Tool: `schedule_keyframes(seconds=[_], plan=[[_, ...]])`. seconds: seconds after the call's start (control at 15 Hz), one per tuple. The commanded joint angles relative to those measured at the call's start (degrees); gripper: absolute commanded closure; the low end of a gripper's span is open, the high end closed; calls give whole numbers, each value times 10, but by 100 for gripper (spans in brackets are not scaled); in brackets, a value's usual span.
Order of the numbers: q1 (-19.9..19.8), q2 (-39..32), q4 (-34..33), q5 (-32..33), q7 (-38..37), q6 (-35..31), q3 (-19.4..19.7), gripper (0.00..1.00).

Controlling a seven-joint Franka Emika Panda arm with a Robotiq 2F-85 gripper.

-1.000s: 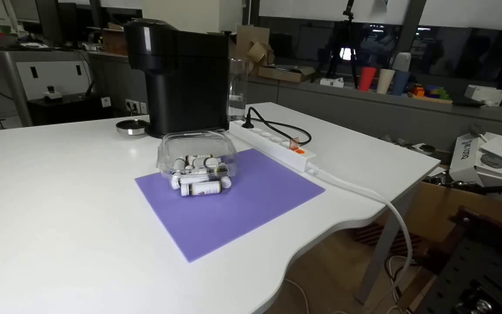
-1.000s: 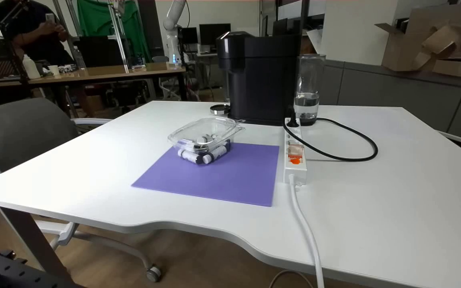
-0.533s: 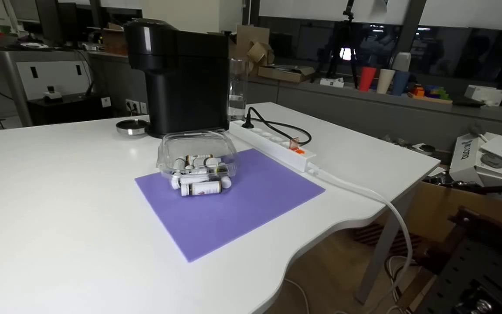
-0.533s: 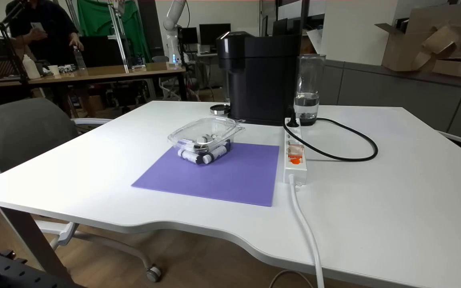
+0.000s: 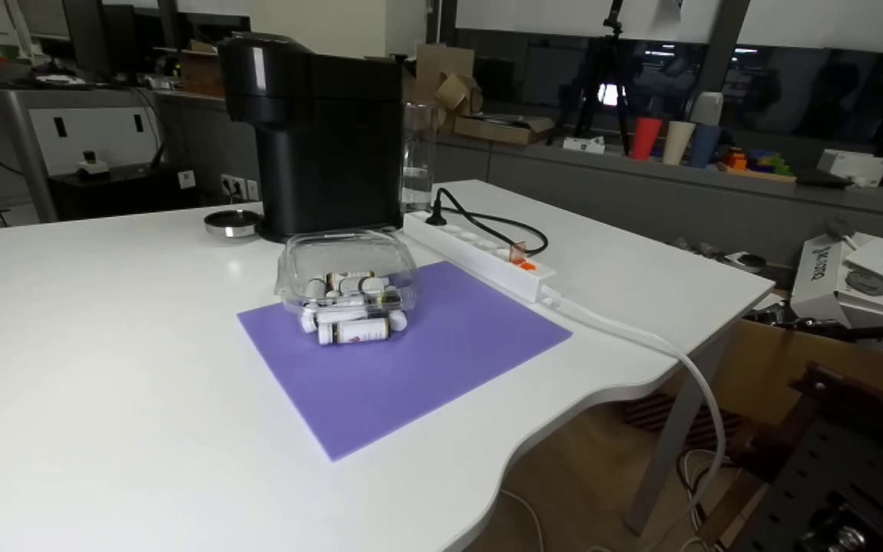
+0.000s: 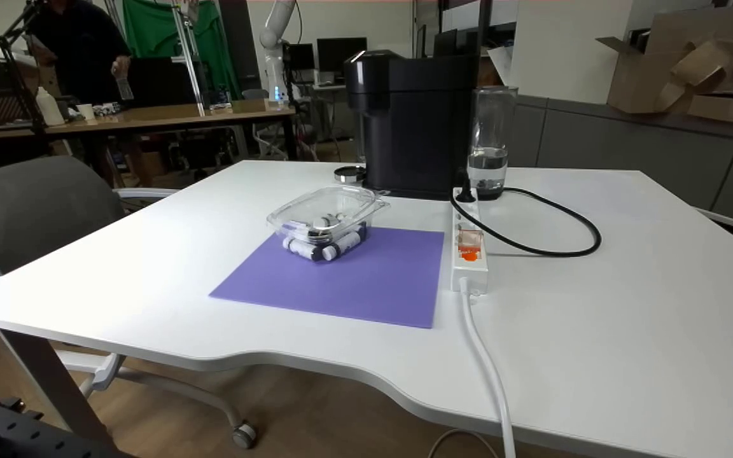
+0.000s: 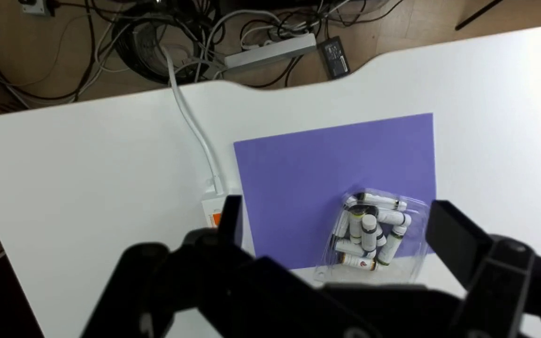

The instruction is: Open the clear container, remove one of the bottles that are inside it, and then put the bottle on the table

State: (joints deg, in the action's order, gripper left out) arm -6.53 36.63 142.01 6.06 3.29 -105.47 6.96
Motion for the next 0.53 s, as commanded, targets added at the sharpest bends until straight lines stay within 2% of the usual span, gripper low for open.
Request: schedule_keyframes(seconds=[0.0,0.27,0.33,0.4,0.47], plan=[[6,-110,-35,5,52,-102,26,0],[23,-216,-64,-11,164,-198,41,0],[21,-236,-72,-19,161,-212,38,0],[10,-190,-33,-8,141,-206,30,0],[11,-207,-38,-9,144,-214,29,0]])
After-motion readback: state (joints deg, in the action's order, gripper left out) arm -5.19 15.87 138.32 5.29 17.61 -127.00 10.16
